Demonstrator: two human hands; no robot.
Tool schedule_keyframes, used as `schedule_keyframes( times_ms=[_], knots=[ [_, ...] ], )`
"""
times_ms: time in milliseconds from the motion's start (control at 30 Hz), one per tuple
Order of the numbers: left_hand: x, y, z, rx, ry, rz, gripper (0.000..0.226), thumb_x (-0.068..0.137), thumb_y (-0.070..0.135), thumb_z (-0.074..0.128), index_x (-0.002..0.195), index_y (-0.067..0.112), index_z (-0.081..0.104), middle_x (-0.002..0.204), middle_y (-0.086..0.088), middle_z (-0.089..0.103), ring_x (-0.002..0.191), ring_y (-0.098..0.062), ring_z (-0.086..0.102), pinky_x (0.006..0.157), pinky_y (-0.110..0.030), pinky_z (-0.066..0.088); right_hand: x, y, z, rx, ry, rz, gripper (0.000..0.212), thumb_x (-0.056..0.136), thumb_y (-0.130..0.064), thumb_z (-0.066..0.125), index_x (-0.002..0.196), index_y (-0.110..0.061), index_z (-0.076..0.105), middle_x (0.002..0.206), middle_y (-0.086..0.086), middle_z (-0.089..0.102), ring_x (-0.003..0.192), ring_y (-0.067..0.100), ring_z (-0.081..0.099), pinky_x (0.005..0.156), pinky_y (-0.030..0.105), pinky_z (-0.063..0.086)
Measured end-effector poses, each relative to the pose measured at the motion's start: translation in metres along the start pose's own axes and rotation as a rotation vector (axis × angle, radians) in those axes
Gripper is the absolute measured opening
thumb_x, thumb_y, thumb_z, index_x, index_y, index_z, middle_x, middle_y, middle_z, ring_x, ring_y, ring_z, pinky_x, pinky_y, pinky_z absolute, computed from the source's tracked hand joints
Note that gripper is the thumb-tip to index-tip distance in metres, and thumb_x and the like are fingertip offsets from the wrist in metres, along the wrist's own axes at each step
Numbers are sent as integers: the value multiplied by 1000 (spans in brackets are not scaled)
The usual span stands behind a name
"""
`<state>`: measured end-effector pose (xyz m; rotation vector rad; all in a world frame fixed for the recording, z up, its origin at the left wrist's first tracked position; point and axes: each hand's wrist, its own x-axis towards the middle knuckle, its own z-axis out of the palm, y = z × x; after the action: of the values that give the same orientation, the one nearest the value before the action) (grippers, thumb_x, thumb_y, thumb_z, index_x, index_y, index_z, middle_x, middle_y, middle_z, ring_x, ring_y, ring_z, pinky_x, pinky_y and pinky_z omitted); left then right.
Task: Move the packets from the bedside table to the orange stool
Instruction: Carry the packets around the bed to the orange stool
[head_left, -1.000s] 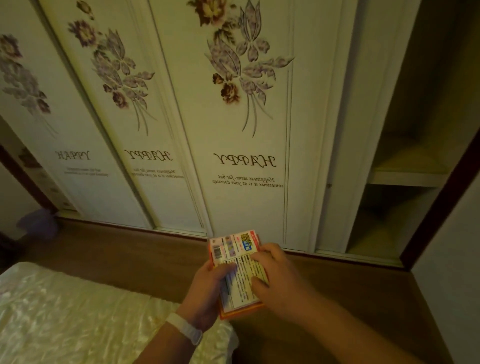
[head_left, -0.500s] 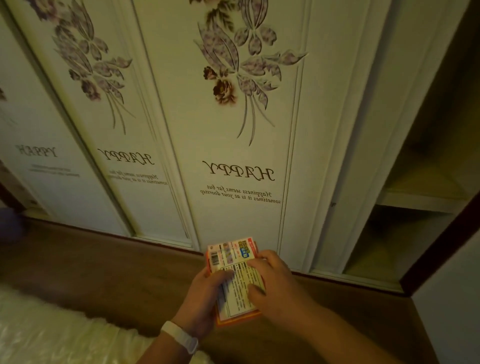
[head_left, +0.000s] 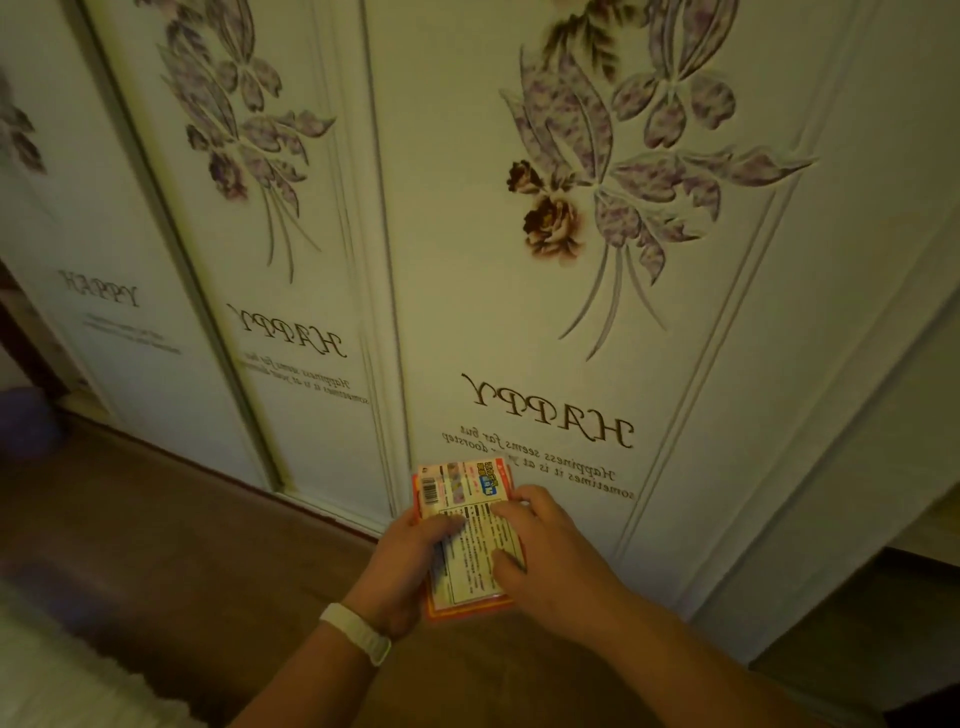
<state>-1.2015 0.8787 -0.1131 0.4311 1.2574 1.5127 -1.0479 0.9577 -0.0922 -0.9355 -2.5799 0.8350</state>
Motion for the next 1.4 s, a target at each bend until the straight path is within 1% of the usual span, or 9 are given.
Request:
schedule_keyframes(
  times_ms=[167,400,600,800,933,1000,1133,1300,1400],
  knots=[
    [28,24,-35,-63,116,10,30,94,1,48,121,7,59,110,-25,72,99,-43,69,87,-55,54,61,-13,11,8,-61,-85,51,95,-33,54,142,-23,36,143,-10,25,125,10,41,89,26,54],
    [73,45,-66,-134,302,74,31,93,-2,47,117,10,61,107,-22,74,89,-35,73,74,-45,59,148,-7,34,25,-159,-257,49,94,-33,52,140,-20,39,140,-8,28,125,11,40,92,26,52],
    [122,59,-70,-196,468,97,30,94,-1,46,120,6,59,110,-25,72,91,-37,72,78,-48,57,229,12,36,18,-292,-381,51,94,-35,51,141,-19,38,141,-7,28,122,10,38,92,24,50],
    [165,92,-59,-226,594,153,24,96,3,46,114,11,60,107,-23,73,88,-35,72,69,-45,60,307,18,22,21,-388,-510,53,95,-33,52,142,-17,36,144,-2,27,127,15,38,98,30,49],
    [176,101,-64,-243,684,177,23,98,4,44,112,12,60,95,-16,77,82,-31,74,60,-40,61,338,13,30,46,-436,-577,53,93,-34,54,141,-17,38,141,-2,30,125,15,41,96,28,49],
    [177,103,-72,-241,743,177,24,97,5,46,116,11,60,95,-15,78,85,-32,75,65,-42,61,347,7,39,69,-465,-606,55,93,-35,54,142,-17,37,141,-3,30,125,14,41,96,27,48],
    [173,104,-100,-283,870,193,32,96,7,48,126,13,58,111,-18,74,100,-38,70,85,-56,55,365,-13,64,110,-522,-680,56,93,-34,55,143,-19,37,141,-4,30,125,13,41,92,19,44],
    [159,108,-142,-361,986,241,29,95,3,48,119,12,61,110,-21,73,96,-37,71,75,-50,58,381,-53,101,115,-601,-752,55,91,-33,57,141,-18,39,140,-4,31,123,14,42,92,21,45],
    [154,117,-172,-405,987,256,27,95,2,47,117,10,60,111,-23,71,96,-38,70,75,-48,58,394,-79,122,92,-634,-793,54,92,-32,56,141,-17,39,140,-3,30,124,14,41,89,17,41]
  ],
)
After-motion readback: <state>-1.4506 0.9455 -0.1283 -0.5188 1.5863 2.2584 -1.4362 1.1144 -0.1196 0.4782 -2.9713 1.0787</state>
